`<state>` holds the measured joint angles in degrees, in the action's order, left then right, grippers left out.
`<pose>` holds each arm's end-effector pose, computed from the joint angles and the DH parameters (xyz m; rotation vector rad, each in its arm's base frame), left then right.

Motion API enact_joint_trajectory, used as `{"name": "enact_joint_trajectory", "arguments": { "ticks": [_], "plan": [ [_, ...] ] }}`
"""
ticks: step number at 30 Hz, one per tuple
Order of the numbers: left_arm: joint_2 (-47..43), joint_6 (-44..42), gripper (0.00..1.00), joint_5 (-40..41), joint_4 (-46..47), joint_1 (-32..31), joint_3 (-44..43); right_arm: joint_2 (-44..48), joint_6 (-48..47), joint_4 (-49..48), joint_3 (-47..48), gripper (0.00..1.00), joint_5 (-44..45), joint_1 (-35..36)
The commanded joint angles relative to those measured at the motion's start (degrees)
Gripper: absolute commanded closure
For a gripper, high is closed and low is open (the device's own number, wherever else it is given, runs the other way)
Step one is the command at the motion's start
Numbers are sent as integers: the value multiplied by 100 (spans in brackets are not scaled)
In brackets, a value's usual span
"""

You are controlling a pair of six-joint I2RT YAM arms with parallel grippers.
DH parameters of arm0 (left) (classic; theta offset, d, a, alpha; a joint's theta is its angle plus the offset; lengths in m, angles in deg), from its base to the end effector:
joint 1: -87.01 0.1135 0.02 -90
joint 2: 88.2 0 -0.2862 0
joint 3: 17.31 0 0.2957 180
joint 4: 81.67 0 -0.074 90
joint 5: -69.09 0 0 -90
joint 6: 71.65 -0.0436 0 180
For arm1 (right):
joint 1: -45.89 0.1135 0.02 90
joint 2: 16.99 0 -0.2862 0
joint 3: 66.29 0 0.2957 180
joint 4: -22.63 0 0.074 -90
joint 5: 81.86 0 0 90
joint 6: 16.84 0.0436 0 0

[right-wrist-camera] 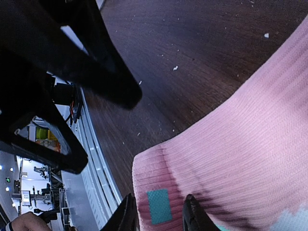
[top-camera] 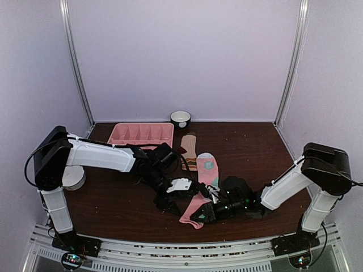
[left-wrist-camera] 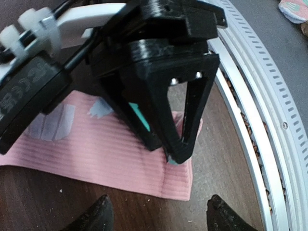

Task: Roll the socks
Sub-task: Move the sock to the center of the board, then roll the sock at the center of the board.

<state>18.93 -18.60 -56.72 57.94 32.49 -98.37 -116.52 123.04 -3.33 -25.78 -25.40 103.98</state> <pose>0.2193 -0.3516 0.1568 2.0471 1.7430 -0.9419 0.1445 0.2776 0.0820 -0.5965 2.5065 1.5659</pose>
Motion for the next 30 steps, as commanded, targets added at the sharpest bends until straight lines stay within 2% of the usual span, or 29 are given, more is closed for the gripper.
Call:
{"name": "enact_joint_trajectory", "arguments": {
  "ticks": [1,4,7,11,13,18,22,25,30],
  "plan": [
    [102,182,30,-195,502,-85,183,389,97,-264,-149,64,149,-47],
    [13,107,27,-218,613,-93,405,783,72,-122,-260,60,209,-116],
    [-136,-81,23,-233,619,-161,606,1381,-349,605,-244,55,529,-110],
    [-155,-173,25,-141,742,-285,732,2136,-1385,2410,58,47,1788,410],
    [-122,-73,26,-153,894,-302,761,2410,-1626,2838,13,45,2510,689],
    [69,69,32,-38,1127,-401,688,3177,-1858,2278,-751,37,3353,1271],
    [242,107,42,30,1069,-436,526,3531,-2384,2363,-836,31,3664,1524],
    [319,71,50,75,1023,-443,473,3576,-2958,2565,-751,32,3979,1707],
    [361,-2,50,75,787,-454,406,3314,-3961,1927,-840,34,4473,2184]
  ]
}}
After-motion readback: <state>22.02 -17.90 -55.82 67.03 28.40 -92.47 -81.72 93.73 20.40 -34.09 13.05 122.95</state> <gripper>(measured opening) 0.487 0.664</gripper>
